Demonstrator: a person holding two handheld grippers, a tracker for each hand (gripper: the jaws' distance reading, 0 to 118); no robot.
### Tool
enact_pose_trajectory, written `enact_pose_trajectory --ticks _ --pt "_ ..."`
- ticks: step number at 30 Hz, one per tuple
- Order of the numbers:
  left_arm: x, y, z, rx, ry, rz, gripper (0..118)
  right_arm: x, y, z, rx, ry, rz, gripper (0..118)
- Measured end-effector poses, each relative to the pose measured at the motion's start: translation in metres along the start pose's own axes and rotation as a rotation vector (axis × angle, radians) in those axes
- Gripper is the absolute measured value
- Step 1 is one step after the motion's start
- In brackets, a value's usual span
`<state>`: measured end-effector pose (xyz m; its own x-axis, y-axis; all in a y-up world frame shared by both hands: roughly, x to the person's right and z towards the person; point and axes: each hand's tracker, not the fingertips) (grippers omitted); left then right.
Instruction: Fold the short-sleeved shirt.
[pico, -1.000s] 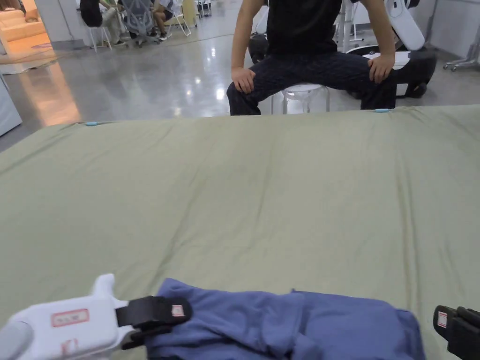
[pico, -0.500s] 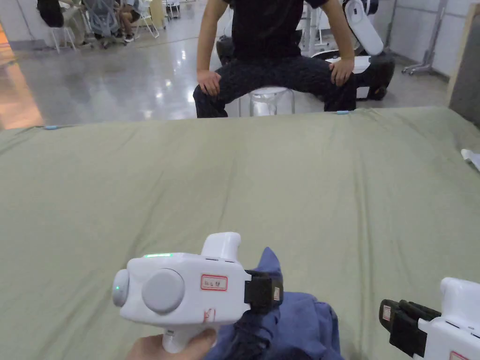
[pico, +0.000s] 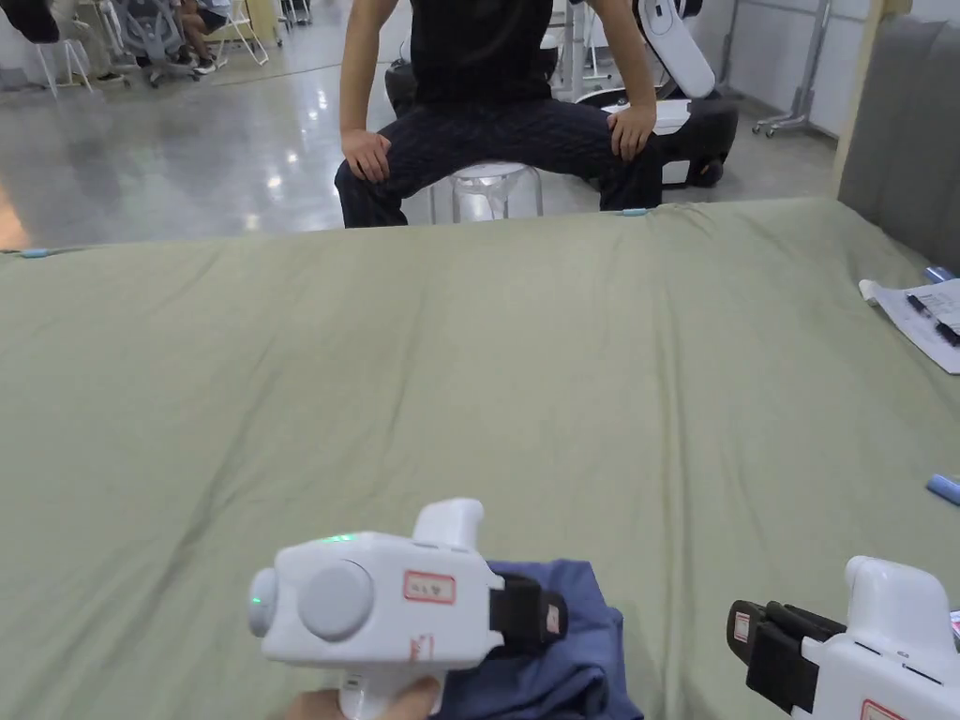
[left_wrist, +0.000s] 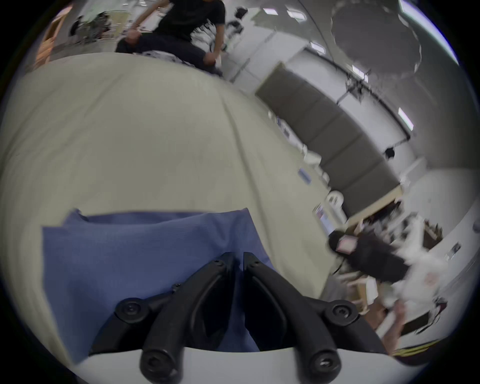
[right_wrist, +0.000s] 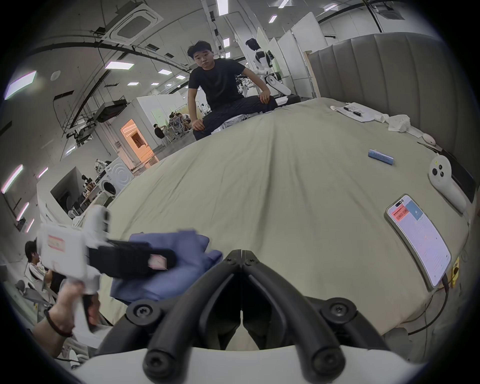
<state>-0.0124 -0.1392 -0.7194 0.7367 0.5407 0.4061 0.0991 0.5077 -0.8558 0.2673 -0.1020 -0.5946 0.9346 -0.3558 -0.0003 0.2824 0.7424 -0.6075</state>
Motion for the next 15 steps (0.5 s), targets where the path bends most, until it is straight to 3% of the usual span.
enact_pose_trajectory --ticks 2,4,11,15 --pt "0.001 -0.011 -0.02 -0.048 0.043 -0.066 5 -0.005 -0.001 -0.001 -0.012 0.001 0.026 0" --pt "0.009 -0.012 -0.019 0.017 0.068 -0.143 5 -0.011 -0.001 -0.002 -0.019 0.001 0.049 0" --pt "0.019 -0.019 -0.021 0.01 0.111 -0.209 5 -0.026 -0.001 -0.013 -0.035 0.044 0.058 0" --pt "0.02 -0.016 -0.021 0.013 0.118 -0.174 5 -0.038 -0.001 -0.011 -0.04 0.058 0.091 0"
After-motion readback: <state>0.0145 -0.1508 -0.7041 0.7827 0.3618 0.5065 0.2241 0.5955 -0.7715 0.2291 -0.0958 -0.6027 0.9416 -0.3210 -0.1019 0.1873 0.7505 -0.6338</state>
